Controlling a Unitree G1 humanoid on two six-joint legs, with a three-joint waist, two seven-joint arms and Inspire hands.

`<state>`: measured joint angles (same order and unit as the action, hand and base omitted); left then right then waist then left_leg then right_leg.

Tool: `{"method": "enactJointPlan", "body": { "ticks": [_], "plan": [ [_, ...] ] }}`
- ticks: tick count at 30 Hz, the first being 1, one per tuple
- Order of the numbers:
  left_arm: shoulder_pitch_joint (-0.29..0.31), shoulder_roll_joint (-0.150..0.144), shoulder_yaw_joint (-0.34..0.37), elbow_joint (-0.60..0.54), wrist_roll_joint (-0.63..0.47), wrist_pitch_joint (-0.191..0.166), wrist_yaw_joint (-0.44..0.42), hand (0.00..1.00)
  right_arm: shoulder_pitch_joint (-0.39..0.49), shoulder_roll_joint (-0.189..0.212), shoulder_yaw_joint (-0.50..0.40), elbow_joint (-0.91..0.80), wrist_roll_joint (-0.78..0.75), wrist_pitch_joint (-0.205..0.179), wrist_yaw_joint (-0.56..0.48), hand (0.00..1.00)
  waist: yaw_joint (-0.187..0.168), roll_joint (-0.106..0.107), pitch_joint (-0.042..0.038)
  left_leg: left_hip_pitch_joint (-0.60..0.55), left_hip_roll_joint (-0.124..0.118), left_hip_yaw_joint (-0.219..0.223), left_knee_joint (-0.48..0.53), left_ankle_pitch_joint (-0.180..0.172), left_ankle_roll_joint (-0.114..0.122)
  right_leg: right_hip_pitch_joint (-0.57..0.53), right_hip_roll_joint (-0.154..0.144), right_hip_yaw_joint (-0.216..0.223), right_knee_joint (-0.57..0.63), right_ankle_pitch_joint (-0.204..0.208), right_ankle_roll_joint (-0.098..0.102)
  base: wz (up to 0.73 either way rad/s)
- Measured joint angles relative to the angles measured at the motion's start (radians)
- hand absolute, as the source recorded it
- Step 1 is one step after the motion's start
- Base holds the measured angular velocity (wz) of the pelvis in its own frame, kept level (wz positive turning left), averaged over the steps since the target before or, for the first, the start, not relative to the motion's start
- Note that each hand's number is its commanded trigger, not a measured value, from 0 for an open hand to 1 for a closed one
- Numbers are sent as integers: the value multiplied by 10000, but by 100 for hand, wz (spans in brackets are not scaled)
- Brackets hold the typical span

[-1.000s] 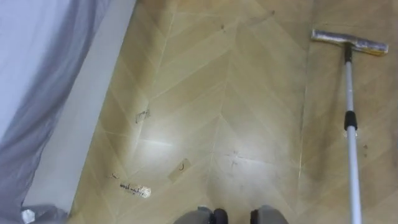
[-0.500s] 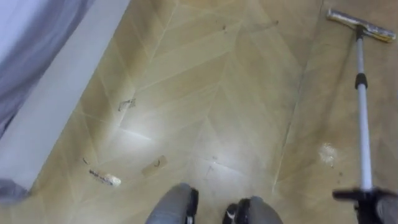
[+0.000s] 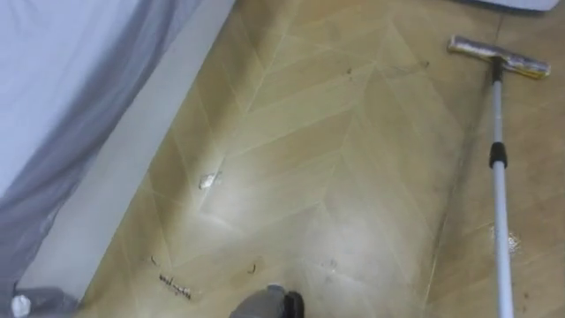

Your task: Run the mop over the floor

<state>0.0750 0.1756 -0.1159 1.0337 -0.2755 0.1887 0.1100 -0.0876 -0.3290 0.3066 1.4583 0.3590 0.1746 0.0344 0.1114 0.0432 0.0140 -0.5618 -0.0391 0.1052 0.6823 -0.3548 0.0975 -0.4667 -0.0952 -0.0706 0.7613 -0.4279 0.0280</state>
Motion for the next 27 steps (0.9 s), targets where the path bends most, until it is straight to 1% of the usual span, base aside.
{"method": "enactJointPlan", "body": {
  "ticks": [1,2,3,4,5,6,7,8,9,10,11,12,14,15,16,17,19,21,23,24,26,27],
  "plan": [
    [-13,-133,-4,133,-116,-61,39,0,85,216,20,0,-133,-10,-8,100,-73,-3,-8,509,-49,-62,-435,34,-8,602,18,-85,-796,71,-14,-67],
    [-20,-194,-3,183,-201,-70,47,0,111,298,74,-2,-155,-20,-7,100,-92,-14,-20,717,-73,-105,-640,62,-14,898,16,-163,-1190,126,-8,-73],
    [-53,-308,44,282,-286,-84,61,0,106,424,134,-20,-196,-33,0,100,-93,-40,-44,1116,-103,-171,-1059,165,-21,1431,16,-347,-1928,307,76,-56],
    [-52,-328,50,288,-317,-95,70,0,109,481,166,-44,-193,-46,10,100,-110,-50,-38,1314,-116,-219,-1272,234,-26,1679,16,-474,-2303,423,82,-48],
    [-45,-324,70,322,-420,-124,75,0,131,606,195,-43,-197,-53,64,100,-212,-105,-31,1735,-130,-281,-1690,404,-42,2181,16,-714,-2961,671,113,-13],
    [-34,-318,170,432,-426,-149,77,0,193,707,170,-45,-228,-52,177,100,-287,-186,-14,2187,-177,-330,-2142,584,-58,2647,16,-849,-3519,892,94,0],
    [-31,-311,206,465,-425,-149,76,0,239,735,117,-48,-246,-51,249,100,-310,-242,-6,2398,-213,-365,-2371,679,-66,2858,13,-886,-3764,976,93,16],
    [42,-295,303,451,-423,-149,68,0,364,772,-14,-45,-290,-34,396,100,-335,-351,9,2803,-258,-423,-2765,787,-89,3273,14,-998,-4230,1112,106,18],
    [146,-270,355,446,-423,-140,59,0,471,785,-162,-47,-337,10,495,100,-335,-434,-41,3034,-268,-541,-2949,817,-112,3608,54,-1132,-4602,1234,87,22],
    [256,-220,369,431,-418,-131,48,0,593,792,-192,-56,-354,22,561,100,-299,-518,-74,3255,-265,-655,-3124,859,-158,3898,100,-1352,-4870,1336,101,17],
    [313,-189,383,393,-392,-113,47,0,670,794,-224,-90,-355,37,568,100,-276,-563,-90,3393,-268,-725,-3207,874,-174,4026,108,-1398,-4940,1363,88,13],
    [432,-157,474,341,-352,-24,51,0,822,794,-269,-115,-343,95,567,100,-244,-637,-90,3689,-281,-1028,-3361,899,-218,4297,147,-1501,-5049,1438,68,4],
    [675,-89,564,266,-348,126,55,0,937,829,-279,-232,-479,302,574,100,-251,-727,-76,4148,-300,-1399,-3627,954,-307,4724,213,-1583,-5256,1539,22,4],
    [759,-61,655,205,-348,154,56,0,986,884,-292,-322,-479,421,580,100,-243,-834,-74,4388,-286,-1356,-3784,971,-336,5033,254,-1617,-5520,1591,20,6],
    [758,-55,766,147,-344,147,55,0,1000,945,-398,-441,-469,469,583,100,-273,-910,-56,4466,-286,-1357,-3810,985,-360,5231,272,-1782,-5742,1619,12,4],
    [753,-57,838,144,-317,146,50,0,992,975,-477,-475,-463,468,587,100,-276,-926,-58,4482,-280,-1354,-3813,990,-369,5271,289,-1848,-5787,1628,5,4],
    [748,-60,870,76,-249,144,25,0,1000,1025,-584,-642,-381,462,640,100,-317,-913,-49,4620,-266,-1358,-3833,1009,-401,5390,344,-1839,-5772,1657,-34,0],
    [746,-63,924,70,-248,144,10,0,1024,1189,-582,-671,-27,460,652,100,-319,-947,-25,5027,-252,-1371,-3988,1033,-441,5721,382,-1817,-5799,1658,-37,-3],
    [747,-67,943,62,-248,144,-52,0,1124,1284,-586,-773,142,468,599,100,-331,-939,-30,5258,-247,-1381,-4113,1054,-476,5928,400,-1797,-5854,1659,-39,0],
    [749,-71,957,55,-249,145,-54,0,1217,1265,-600,-875,274,469,593,100,-331,-936,-23,5390,-242,-1436,-4192,1059,-484,6027,409,-1795,-5877,1660,-40,0],
    [790,-84,1049,34,-253,147,-54,0,1335,1271,-664,-1004,331,453,547,100,-287,-906,-13,5596,-136,-1709,-4337,1092,-526,6040,443,-1797,-5663,1659,-41,-7],
    [787,-85,1049,2,-254,148,-49,0,1375,1238,-722,-1048,375,442,544,100,-257,-828,27,5790,-24,-2212,-4425,1120,-570,5839,503,-1747,-5182,1639,-44,-20]
  ]
}}
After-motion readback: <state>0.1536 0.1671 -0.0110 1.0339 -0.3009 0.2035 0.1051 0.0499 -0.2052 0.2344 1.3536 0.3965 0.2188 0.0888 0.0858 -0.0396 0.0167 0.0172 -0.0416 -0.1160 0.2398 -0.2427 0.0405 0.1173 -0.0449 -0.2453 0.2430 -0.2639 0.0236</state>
